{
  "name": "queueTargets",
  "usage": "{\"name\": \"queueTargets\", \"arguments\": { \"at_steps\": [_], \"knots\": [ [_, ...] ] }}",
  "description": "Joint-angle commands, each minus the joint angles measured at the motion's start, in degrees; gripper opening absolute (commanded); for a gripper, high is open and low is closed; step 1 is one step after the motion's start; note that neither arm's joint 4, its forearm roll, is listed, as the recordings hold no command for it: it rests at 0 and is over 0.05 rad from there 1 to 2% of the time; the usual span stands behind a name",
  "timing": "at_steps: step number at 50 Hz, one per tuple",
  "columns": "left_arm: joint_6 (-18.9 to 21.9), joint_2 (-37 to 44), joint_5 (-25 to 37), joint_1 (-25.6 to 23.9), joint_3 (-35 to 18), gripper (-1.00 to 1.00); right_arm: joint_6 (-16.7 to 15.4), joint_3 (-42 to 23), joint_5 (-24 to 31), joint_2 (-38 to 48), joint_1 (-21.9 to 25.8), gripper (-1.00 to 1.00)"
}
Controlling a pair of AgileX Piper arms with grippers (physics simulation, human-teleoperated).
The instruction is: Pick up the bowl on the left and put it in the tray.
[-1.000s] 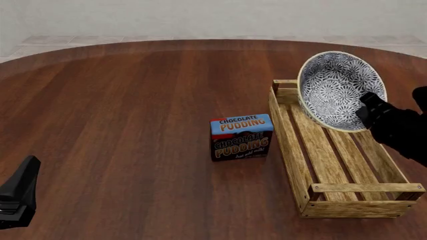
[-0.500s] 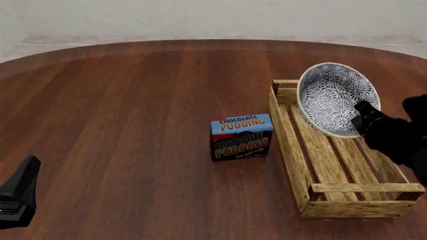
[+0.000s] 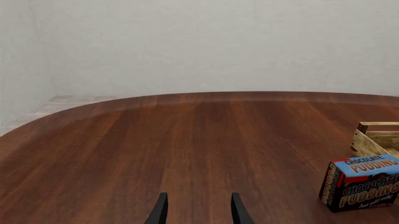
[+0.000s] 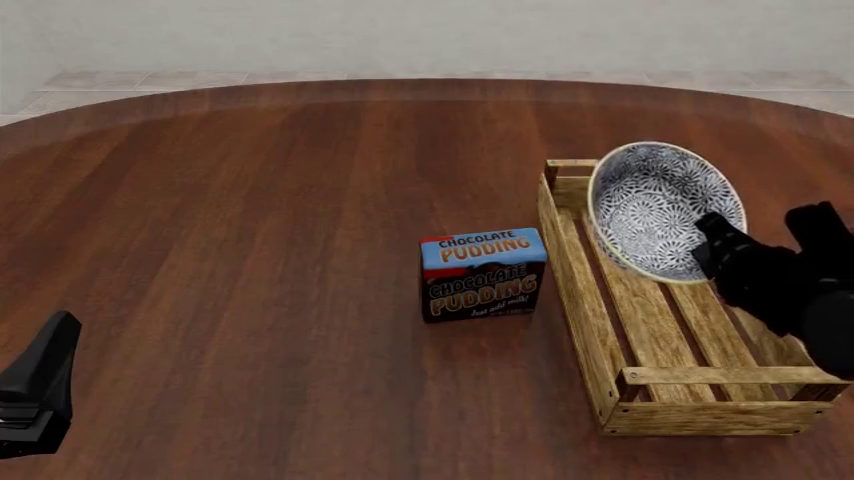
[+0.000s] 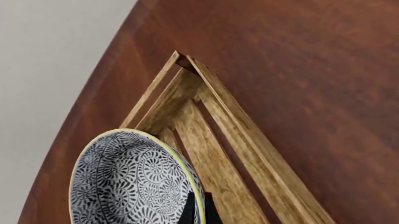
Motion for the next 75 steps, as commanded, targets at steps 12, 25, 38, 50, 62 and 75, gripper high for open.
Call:
{"name": "queueTargets", "arguments": {
  "at_steps": [12, 25, 38, 50, 62, 75],
  "knots": [
    [0.0, 0.0, 0.0, 0.0, 0.0, 1.0, 0.5, -1.06, -2.73, 5.07, -0.86, -1.0],
    [0.0, 0.0, 0.0, 0.0, 0.0, 1.0, 0.54, -1.69, -5.24, 9.79, -1.19, -1.0],
    [0.0, 0.0, 0.0, 0.0, 0.0, 1.0, 0.4, -2.19, -7.02, 13.43, -1.81, -1.0],
    [0.0, 0.0, 0.0, 0.0, 0.0, 1.0, 0.15, -2.57, -7.83, 15.33, -2.19, -1.0],
    [0.0, 0.0, 0.0, 0.0, 0.0, 1.0, 0.36, -3.26, -8.62, 17.52, -2.25, -1.0],
    [0.0, 0.0, 0.0, 0.0, 0.0, 1.0, -0.04, -3.86, -8.79, 18.72, -2.01, -1.0]
  ]
}}
